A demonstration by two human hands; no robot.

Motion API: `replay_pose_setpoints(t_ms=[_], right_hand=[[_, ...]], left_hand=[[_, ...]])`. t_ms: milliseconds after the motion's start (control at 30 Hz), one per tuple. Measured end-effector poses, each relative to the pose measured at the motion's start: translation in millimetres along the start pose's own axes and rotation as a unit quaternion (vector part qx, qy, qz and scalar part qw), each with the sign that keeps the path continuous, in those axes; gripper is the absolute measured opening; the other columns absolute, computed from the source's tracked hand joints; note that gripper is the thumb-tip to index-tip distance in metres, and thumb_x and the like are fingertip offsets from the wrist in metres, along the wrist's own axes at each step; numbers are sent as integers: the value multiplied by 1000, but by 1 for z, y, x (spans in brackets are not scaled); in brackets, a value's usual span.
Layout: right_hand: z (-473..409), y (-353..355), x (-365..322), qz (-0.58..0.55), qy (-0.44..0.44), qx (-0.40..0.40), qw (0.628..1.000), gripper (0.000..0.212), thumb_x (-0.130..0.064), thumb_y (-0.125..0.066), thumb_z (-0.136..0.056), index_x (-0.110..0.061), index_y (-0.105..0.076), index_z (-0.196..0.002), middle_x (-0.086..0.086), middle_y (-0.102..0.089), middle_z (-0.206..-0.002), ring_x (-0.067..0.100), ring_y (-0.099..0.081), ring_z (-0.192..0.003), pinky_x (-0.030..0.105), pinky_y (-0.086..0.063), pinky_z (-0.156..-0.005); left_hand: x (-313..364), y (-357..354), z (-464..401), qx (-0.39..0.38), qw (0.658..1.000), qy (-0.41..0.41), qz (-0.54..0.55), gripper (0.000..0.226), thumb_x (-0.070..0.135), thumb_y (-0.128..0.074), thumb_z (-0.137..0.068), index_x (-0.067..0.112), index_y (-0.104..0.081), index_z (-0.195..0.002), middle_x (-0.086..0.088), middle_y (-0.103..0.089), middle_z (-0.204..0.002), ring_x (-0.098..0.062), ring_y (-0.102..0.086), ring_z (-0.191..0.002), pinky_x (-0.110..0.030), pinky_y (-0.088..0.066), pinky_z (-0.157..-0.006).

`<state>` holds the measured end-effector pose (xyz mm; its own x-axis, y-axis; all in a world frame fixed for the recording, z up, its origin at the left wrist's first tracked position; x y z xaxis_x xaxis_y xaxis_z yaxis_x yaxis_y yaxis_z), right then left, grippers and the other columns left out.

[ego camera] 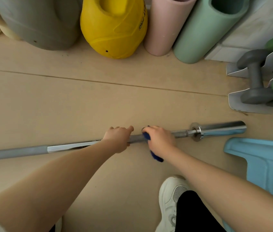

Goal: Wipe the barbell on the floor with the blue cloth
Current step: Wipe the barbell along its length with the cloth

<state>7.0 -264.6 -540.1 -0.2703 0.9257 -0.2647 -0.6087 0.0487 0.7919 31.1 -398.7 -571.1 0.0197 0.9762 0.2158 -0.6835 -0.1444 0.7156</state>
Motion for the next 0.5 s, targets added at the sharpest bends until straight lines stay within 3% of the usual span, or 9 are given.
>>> replay_pose_setpoints(t_ms=[67,233,367,500], right_hand=[[-6,-4,-16,-23,18,-32,999,31,-5,-48,-81,-21,-58,-105,3,-59,-109,30,-58,-97,36,-49,-76],[-18,-4,-21,60,-74,-32,995,31,-6,-46,-82,-19,-57,-108,8,-57,-114,32,-58,-101,33,-39,-70],[-17,-20,-87,36,-21,-11,999,21,-6,-42,-88,-14,-55,-103,11,-60,-110,33,-59,-99,35,-43,-71],[-11,-44,-146,-42,77,-44,995,30,-5,-51,-84,-17,-56,-110,7,-56,-116,31,-58,-101,33,-41,-70]], left_hand=[[-7,3,1,4,1000,14,27,44,29,-54,-92,17,-35,-130,-7,-60,-119,-29,-54,-110,-35,-38,-91],[-50,2,15,-58,994,27,92,47,29,-60,-89,20,-44,-131,-1,-55,-131,-24,-49,-120,-36,-36,-100],[-85,0,30,-70,994,21,76,52,33,-64,-86,22,-44,-132,5,-56,-130,-21,-45,-123,-34,-30,-102],[-109,-13,39,-93,994,52,24,42,38,-63,-85,19,-52,-120,-2,-57,-124,-25,-45,-121,-35,-34,-95]])
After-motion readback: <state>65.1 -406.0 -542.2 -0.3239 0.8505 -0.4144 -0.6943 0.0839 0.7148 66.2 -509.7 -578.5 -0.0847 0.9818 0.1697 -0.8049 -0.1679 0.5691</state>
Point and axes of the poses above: each hand's wrist, its own z-axis away from the middle knuckle, its own y-axis out of the back of the hand, x = y × z, the point moved 4 cm from there along -z, towards the middle knuckle
